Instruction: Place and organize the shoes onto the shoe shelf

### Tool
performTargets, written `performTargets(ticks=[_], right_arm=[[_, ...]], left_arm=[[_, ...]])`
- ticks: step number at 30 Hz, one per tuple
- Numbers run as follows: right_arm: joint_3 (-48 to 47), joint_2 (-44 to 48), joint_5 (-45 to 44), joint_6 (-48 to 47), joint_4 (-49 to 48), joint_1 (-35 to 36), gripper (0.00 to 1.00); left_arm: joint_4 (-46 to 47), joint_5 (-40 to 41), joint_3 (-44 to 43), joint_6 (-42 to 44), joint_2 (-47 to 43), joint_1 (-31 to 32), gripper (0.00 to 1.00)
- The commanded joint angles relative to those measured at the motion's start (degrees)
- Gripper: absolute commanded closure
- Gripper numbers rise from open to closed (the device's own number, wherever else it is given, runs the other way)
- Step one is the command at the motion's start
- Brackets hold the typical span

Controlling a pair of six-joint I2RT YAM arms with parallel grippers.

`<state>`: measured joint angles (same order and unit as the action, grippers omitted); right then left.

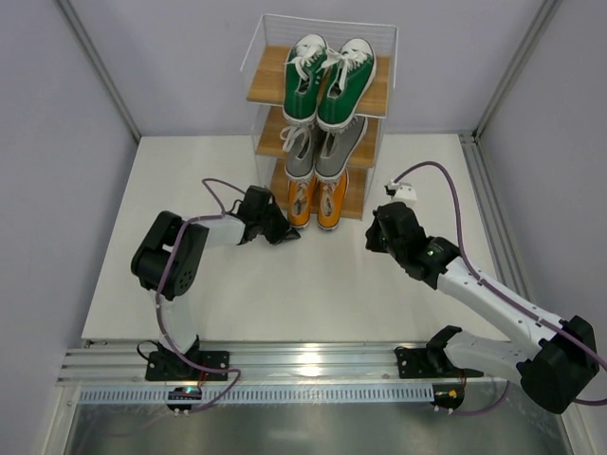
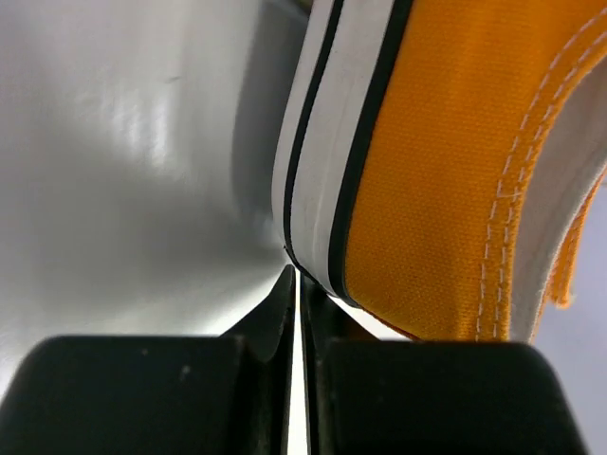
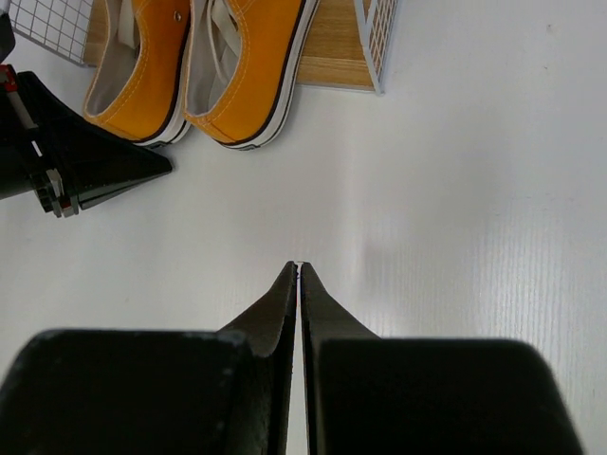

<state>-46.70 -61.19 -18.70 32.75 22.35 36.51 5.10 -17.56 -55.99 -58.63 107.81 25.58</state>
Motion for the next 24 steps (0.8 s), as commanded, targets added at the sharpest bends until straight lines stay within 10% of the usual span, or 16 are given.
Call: performTargets(ticks=[1,24], right_arm=[[0.47,-0.69,0.06,1.0,-3.54,-0.21,0.96],[2.67,-14.12,-0.2,5.21,-14.25,-0.3,0.96]], left_arm=[[2.46,1.13,-6.76,-0.96,1.0,0.17,1.0],[-8.43,4.38,2.37,7.47,-14.55,-1.24,1.0]])
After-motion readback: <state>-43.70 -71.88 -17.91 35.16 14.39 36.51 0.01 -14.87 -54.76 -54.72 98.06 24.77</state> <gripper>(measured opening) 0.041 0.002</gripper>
